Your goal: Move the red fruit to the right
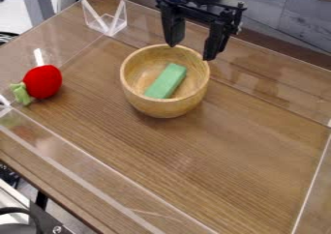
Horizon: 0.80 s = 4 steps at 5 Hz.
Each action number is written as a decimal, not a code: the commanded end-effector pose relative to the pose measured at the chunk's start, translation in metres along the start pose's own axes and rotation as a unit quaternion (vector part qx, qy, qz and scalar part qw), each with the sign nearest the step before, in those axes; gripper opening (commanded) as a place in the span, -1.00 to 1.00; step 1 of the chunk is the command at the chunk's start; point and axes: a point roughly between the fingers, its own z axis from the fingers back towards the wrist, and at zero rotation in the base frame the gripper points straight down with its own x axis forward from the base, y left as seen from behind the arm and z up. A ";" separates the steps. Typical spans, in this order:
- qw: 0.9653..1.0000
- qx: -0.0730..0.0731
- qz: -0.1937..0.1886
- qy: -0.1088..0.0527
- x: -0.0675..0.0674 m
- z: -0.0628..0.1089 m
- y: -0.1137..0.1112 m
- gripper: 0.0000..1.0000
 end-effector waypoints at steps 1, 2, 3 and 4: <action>1.000 -0.002 0.024 0.001 -0.008 -0.003 0.014 1.00; 0.997 -0.003 0.070 -0.009 -0.023 0.001 0.042 1.00; 0.993 -0.004 0.112 -0.023 -0.042 0.005 0.082 1.00; 0.987 -0.001 0.160 -0.034 -0.058 0.004 0.123 1.00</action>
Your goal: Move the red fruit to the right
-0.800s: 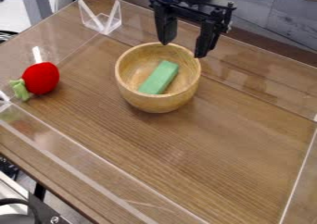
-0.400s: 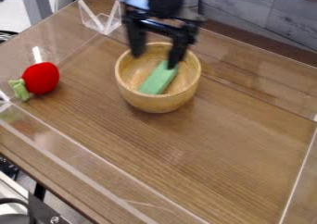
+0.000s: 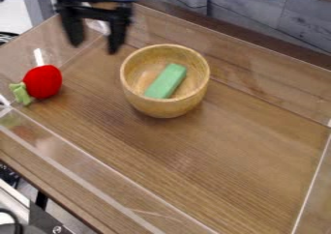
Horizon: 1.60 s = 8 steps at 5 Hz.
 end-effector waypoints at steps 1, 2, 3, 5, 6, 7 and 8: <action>0.999 0.007 0.034 -0.029 0.004 0.008 0.039 1.00; 0.998 0.011 0.053 -0.029 0.005 -0.001 0.067 1.00; 0.998 0.008 0.062 -0.029 0.012 -0.012 0.080 1.00; 0.996 0.010 0.079 -0.029 0.027 -0.031 0.090 1.00; 0.996 0.011 0.090 -0.028 0.031 -0.035 0.091 1.00; 0.995 0.011 0.094 -0.026 0.033 -0.036 0.090 1.00; 0.995 0.012 0.096 -0.026 0.034 -0.037 0.089 1.00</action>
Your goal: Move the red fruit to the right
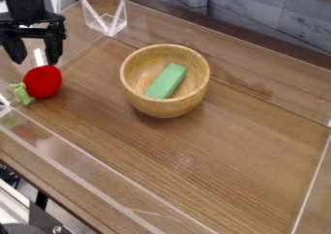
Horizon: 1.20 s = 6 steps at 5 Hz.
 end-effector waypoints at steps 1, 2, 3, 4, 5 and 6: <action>1.000 0.010 0.000 -0.028 0.012 0.015 0.001 1.00; 0.999 0.012 -0.001 -0.031 0.013 0.016 0.000 1.00; 0.999 0.014 -0.004 -0.033 0.013 0.017 0.000 1.00; 0.999 0.016 -0.006 -0.035 0.013 0.018 0.000 1.00; 0.999 0.018 -0.007 -0.037 0.013 0.019 0.000 1.00; 0.999 0.020 -0.008 -0.038 0.013 0.021 0.000 1.00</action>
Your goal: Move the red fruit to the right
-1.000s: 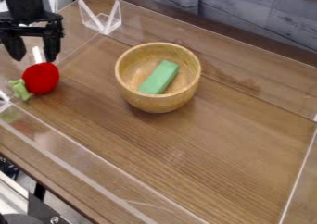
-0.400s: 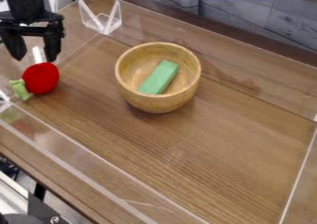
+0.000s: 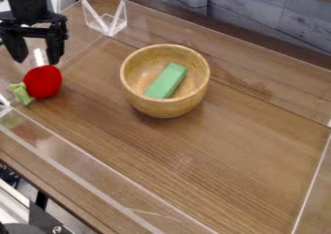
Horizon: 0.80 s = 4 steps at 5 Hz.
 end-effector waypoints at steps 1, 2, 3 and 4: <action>0.999 0.012 0.002 -0.039 0.012 0.022 0.002 1.00; 0.999 0.012 0.002 -0.040 0.012 0.024 0.002 1.00; 0.999 0.016 0.003 -0.034 0.010 0.013 0.001 1.00; 0.999 0.020 0.004 -0.028 0.008 0.001 0.000 1.00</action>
